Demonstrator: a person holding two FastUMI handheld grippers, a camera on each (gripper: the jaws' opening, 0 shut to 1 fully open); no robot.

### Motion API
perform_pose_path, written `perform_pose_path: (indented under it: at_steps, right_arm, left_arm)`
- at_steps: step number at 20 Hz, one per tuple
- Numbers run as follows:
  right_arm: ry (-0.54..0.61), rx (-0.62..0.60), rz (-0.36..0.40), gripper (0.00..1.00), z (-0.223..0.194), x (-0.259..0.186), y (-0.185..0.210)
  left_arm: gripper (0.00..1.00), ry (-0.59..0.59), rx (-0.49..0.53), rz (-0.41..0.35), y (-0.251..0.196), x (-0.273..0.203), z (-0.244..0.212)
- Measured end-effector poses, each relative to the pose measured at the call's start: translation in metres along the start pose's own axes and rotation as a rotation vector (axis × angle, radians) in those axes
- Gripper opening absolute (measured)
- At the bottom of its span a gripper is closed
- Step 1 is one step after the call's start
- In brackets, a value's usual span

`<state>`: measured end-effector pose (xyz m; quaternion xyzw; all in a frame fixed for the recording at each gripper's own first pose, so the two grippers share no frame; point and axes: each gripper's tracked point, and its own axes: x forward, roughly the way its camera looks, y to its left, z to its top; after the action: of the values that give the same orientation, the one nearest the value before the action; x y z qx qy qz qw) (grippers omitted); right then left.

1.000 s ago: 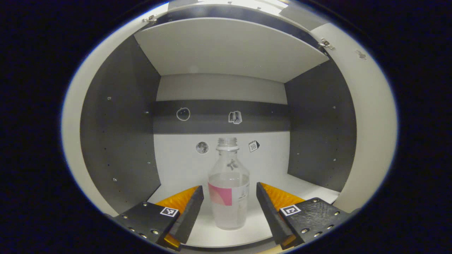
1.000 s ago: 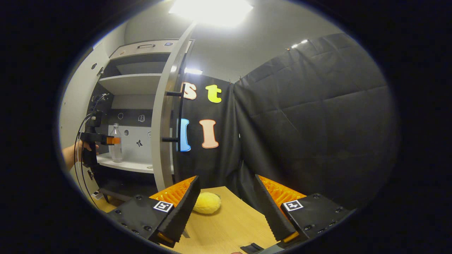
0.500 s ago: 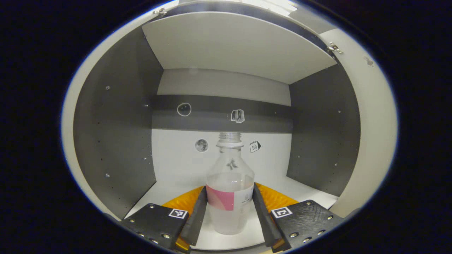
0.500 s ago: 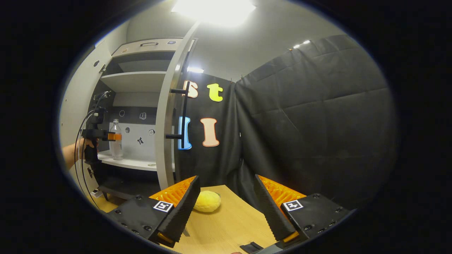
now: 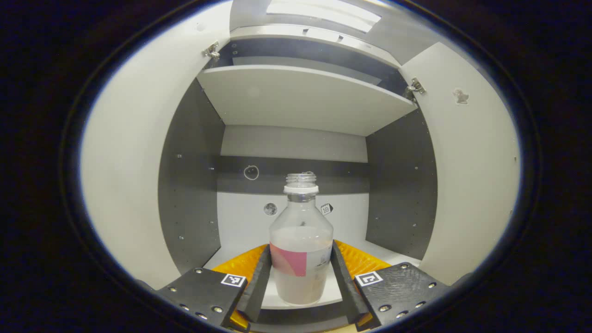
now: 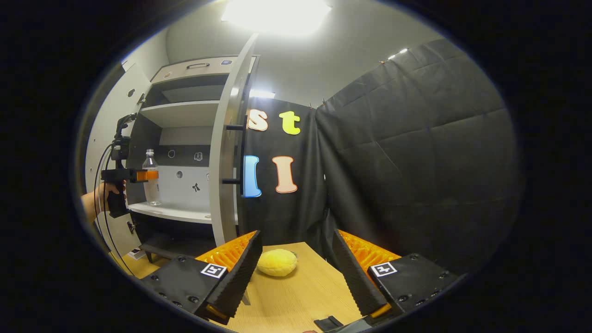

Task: Grasp the bottle in the cabinet with the left hand and place it on the coaster, then close the right door with the right hand and the left door with the left hand.

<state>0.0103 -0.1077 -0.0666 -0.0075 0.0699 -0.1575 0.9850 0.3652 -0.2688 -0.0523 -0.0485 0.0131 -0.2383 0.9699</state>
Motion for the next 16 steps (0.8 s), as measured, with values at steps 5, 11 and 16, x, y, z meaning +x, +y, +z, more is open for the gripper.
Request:
perform_pose_path:
  at_steps: [5, 11, 16]
  right_arm:
    - [0.006, 0.007, 0.059, 0.97, -0.003, -0.019, -0.007]
    - [0.021, 0.002, 0.124, 0.97, -0.007, -0.039, -0.018]
    - [0.004, -0.031, 0.172, 0.97, 0.002, -0.053, -0.027]
  left_arm:
    - [0.7, -0.007, 0.029, 0.013, -0.014, -0.052, -0.004]
    - [0.7, -0.011, 0.005, 0.016, -0.033, -0.116, -0.024]
    - [0.7, 0.05, 0.014, 0.033, -0.048, -0.166, -0.072]
